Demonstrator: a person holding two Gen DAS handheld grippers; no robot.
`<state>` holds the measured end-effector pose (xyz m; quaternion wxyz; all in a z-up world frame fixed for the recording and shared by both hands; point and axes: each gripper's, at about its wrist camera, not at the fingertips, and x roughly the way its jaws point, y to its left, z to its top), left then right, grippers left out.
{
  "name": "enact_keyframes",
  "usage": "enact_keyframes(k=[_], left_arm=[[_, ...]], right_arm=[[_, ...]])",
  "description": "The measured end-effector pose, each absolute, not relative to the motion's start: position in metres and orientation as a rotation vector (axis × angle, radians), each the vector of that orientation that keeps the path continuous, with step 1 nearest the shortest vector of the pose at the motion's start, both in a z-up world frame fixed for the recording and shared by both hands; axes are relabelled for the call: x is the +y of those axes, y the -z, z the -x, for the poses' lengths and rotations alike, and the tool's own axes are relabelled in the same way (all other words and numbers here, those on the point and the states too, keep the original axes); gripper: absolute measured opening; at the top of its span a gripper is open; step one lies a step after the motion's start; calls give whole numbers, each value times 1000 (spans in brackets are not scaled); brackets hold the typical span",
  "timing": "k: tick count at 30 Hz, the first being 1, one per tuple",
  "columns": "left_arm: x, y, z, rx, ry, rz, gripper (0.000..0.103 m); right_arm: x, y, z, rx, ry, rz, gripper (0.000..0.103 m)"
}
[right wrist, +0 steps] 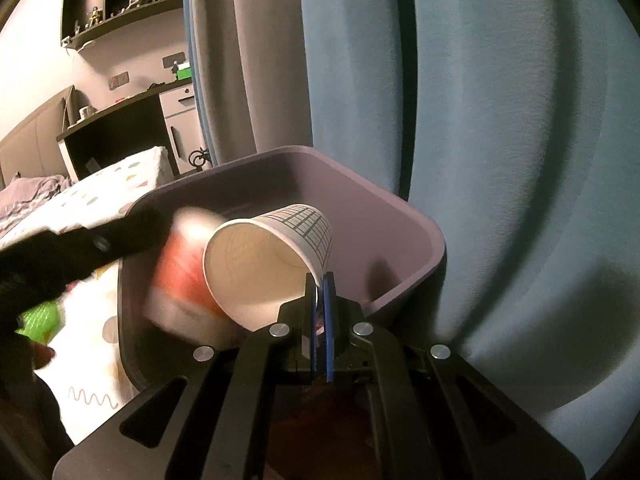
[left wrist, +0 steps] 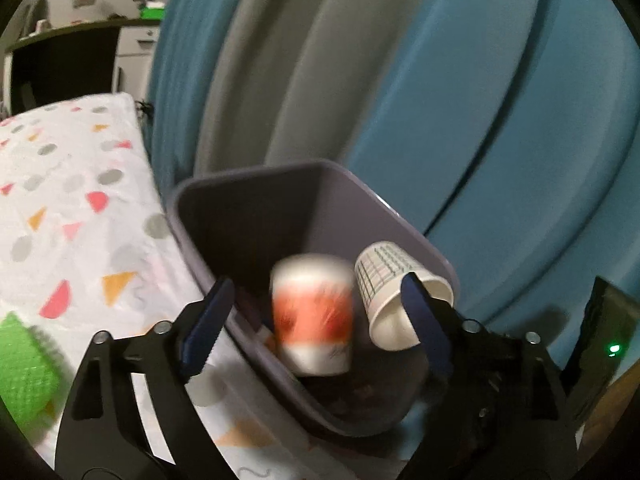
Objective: Collect trash
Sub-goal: 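Open both grippers to drop the cups into the bin, then move both grippers back toward the grid cup and red wrapper on the table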
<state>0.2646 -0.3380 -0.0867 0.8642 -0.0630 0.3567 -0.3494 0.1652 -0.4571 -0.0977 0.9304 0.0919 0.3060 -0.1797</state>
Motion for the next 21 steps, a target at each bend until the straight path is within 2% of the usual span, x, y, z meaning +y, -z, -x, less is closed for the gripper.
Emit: enact_keyframes(k=[5,7,12,13,14,16,21], left_arm=[[-298,73,-250,697,632,167,88],[-274,71,-239,677,582,195,94],[-217,67,-217,642,449,218,97],[-206,65,-213,633,421,219,97],[-194,64,-209,621,386,221,97],[-174,60,-202,604,338,226,97],[-140,49,-187,550,250,190,97]], right_arm=[[-451,101,-173,650,357,-170,4],[-448,103,-177,656,358,-166,4],[-441,107,-187,679,343,-157,7],[-439,108,-189,681,343,-152,15],[-436,108,-191,680,341,-146,33],[-434,107,-191,673,338,-148,46],[-425,95,-183,644,352,-155,49]])
